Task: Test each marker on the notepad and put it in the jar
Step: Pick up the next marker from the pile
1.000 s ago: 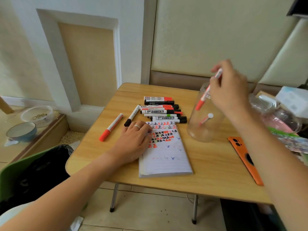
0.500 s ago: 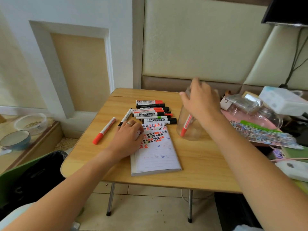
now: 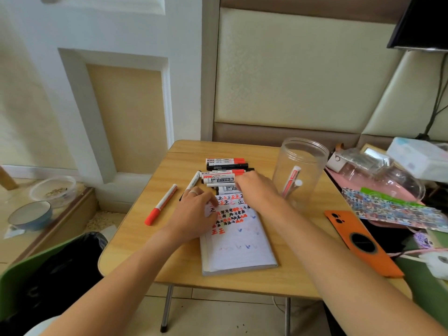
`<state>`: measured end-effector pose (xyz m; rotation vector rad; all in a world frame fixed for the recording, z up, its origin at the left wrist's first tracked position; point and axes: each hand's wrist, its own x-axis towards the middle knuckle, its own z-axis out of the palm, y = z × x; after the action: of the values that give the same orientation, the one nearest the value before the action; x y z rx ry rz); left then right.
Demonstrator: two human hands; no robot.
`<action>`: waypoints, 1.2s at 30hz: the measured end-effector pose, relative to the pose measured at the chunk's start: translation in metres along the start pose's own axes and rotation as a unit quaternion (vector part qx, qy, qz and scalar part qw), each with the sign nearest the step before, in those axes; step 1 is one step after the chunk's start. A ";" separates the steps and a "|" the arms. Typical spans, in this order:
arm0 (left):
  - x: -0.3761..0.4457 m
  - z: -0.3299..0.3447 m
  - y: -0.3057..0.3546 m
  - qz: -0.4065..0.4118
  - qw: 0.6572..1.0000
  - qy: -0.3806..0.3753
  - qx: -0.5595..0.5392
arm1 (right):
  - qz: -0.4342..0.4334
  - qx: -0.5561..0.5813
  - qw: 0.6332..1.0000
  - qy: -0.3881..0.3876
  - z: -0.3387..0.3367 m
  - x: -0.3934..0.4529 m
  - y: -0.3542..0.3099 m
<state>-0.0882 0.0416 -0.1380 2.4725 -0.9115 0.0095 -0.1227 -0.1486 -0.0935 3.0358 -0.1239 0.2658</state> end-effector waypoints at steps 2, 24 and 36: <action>0.001 0.000 -0.001 -0.003 1.000 -0.003 -0.011 | -0.008 -0.008 1.000 -0.001 0.005 0.001 0.001; 0.002 0.005 -0.007 0.009 0.999 0.020 -0.029 | -0.013 0.046 0.997 -0.067 0.009 0.030 0.005; -0.007 0.002 0.003 0.060 0.995 0.064 -0.042 | -0.074 0.050 0.993 0.084 -0.010 0.007 -0.001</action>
<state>-0.0952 0.0430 -0.1400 2.3078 -0.9836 0.1660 -0.1173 -0.1467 -0.0822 3.0826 0.1295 0.5266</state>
